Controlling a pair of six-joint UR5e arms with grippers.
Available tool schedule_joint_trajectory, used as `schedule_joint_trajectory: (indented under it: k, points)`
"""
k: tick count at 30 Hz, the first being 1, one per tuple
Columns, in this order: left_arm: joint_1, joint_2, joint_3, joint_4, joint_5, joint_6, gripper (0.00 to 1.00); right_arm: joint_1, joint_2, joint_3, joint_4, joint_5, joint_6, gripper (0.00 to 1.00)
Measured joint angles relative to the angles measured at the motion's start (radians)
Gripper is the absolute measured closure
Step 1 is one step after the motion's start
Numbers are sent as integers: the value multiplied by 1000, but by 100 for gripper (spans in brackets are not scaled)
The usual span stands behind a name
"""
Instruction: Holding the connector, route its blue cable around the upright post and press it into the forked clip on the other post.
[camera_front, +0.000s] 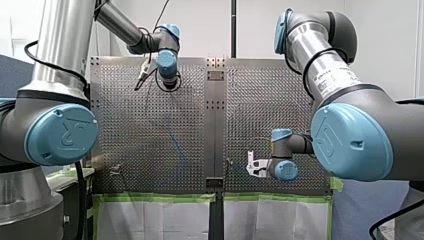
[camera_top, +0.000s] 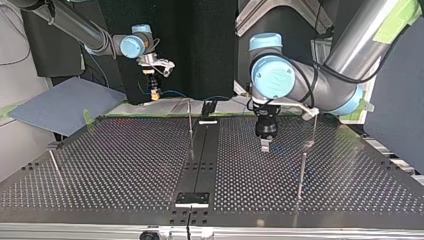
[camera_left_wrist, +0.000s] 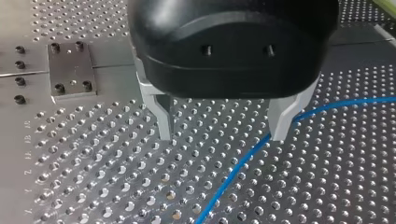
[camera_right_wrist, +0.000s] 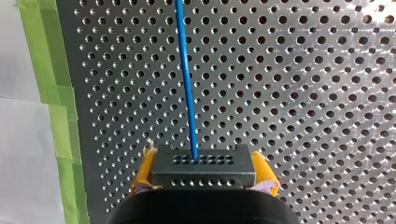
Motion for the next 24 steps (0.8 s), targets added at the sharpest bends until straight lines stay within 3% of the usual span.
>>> schedule_joint_trajectory:
  k: [5,13,24]
  points:
    - [8,-3,0,3,-4,-10,0,0,0,0,0,0,0,100]
    - [29,-3,0,-2,-53,-25,0,0,0,0,0,0,0,100]
    - [59,-3,1,40,19,-20,0,0,0,0,-1,0,0,100]
